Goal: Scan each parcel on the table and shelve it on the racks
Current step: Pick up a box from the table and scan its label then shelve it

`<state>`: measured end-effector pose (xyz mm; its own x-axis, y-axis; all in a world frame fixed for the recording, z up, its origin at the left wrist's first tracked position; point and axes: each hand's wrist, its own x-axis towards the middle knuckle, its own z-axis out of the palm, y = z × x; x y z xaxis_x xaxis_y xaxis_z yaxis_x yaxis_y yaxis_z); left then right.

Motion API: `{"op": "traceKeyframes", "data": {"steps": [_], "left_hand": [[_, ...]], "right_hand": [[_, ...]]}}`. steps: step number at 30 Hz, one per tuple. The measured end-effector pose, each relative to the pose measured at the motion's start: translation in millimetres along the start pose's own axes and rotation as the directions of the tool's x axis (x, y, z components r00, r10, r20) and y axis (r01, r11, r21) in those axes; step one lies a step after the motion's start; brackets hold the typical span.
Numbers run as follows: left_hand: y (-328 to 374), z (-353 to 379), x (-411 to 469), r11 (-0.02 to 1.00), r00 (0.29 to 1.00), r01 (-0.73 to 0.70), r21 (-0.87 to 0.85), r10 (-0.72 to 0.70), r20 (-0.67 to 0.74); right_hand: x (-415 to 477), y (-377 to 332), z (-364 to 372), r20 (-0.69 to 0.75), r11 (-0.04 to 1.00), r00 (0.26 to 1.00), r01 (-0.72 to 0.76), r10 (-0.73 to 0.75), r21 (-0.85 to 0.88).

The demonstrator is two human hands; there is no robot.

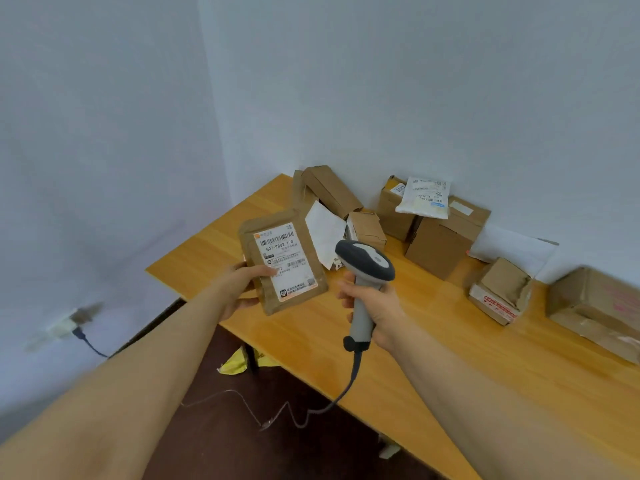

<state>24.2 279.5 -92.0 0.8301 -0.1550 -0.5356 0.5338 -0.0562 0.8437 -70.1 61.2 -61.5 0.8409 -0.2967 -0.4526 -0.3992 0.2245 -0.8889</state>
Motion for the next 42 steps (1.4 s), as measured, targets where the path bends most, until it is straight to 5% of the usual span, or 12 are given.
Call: {"op": "traceKeyframes", "data": {"steps": [10, 20, 35, 42], "left_hand": [[-63, -27, -109, 0.978, 0.983, -0.002, -0.208, -0.036, -0.178], [-173, -50, -293, 0.936, 0.863, -0.103, -0.337, -0.084, -0.498], [-312, -147, -561, 0.862, 0.464, -0.361, -0.357, -0.166, -0.870], [-352, -226, -679, 0.845, 0.280, -0.448, -0.291, -0.177, -0.944]], "right_hand": [[-38, 40, 25, 0.265, 0.997, 0.961, -0.079, 0.081, -0.018], [-158, 121, 61, 0.620, 0.968, 0.744, -0.174, 0.249, -0.181], [-404, 216, 201, 0.855, 0.911, 0.400, 0.104, 0.329, -0.399], [-540, 267, 288, 0.878, 0.913, 0.331, 0.101, 0.345, -0.396]]}}
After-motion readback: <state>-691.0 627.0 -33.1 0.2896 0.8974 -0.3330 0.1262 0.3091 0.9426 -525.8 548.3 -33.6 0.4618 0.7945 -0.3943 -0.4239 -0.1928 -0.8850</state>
